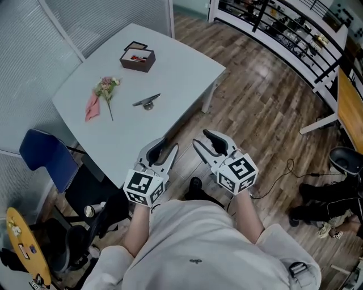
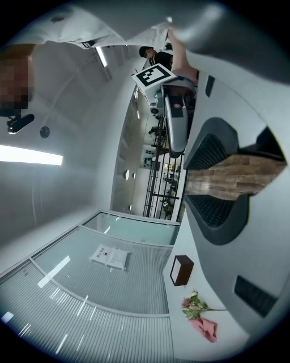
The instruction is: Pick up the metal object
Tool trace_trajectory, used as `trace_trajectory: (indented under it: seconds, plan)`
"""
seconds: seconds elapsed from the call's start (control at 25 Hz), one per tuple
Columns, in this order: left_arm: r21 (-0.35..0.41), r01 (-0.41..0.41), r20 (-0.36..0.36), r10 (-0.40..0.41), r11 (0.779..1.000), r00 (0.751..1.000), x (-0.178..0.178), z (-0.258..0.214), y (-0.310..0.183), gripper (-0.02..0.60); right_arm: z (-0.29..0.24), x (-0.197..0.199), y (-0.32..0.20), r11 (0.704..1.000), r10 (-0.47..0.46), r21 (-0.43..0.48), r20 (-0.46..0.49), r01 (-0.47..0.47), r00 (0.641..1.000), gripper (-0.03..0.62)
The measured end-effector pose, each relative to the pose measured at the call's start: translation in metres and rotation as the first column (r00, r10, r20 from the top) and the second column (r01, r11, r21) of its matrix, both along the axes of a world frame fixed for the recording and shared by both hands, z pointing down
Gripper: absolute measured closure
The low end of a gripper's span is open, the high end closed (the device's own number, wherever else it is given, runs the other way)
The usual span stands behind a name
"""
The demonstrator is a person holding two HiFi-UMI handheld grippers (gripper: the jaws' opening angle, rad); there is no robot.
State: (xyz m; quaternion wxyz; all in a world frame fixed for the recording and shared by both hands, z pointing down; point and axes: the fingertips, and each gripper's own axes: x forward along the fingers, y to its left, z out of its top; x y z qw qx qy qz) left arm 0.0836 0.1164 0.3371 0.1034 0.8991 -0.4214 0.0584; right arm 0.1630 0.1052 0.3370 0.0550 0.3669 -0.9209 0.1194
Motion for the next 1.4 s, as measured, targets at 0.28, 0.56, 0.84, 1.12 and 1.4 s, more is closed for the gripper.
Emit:
trace_trajectory:
  seconds: [0.28, 0.56, 0.84, 1.12, 1.4]
  plan:
    - [-0.027, 0.045, 0.018, -0.045, 0.999, 0.999, 0.022, 0.010, -0.013, 0.428, 0.013, 0.015, -0.017, 0.997, -0.065, -0.036, 0.013, 0.066, 0.998, 0.414]
    - [-0.036, 0.099, 0.037, -0.098, 0.994, 0.994, 0.013, 0.018, -0.026, 0.426, 0.026, 0.007, -0.031, 0.991, -0.107, -0.073, 0.012, 0.108, 0.994, 0.414]
    - [-0.027, 0.122, 0.036, -0.121, 0.992, 0.992, -0.006, 0.025, -0.059, 0.420, 0.035, -0.004, -0.060, 0.989, -0.115, -0.095, -0.017, 0.113, 0.993, 0.414]
    - [-0.022, 0.091, 0.041, -0.090, 0.996, 0.995, -0.029, 0.026, -0.108, 0.420, 0.030, -0.026, -0.106, 0.993, -0.099, -0.077, -0.073, 0.093, 0.992, 0.414]
    - [-0.027, 0.094, 0.027, -0.094, 0.995, 0.995, -0.061, 0.029, -0.159, 0.420, 0.020, -0.058, -0.156, 0.992, -0.110, -0.073, -0.058, 0.106, 0.992, 0.421]
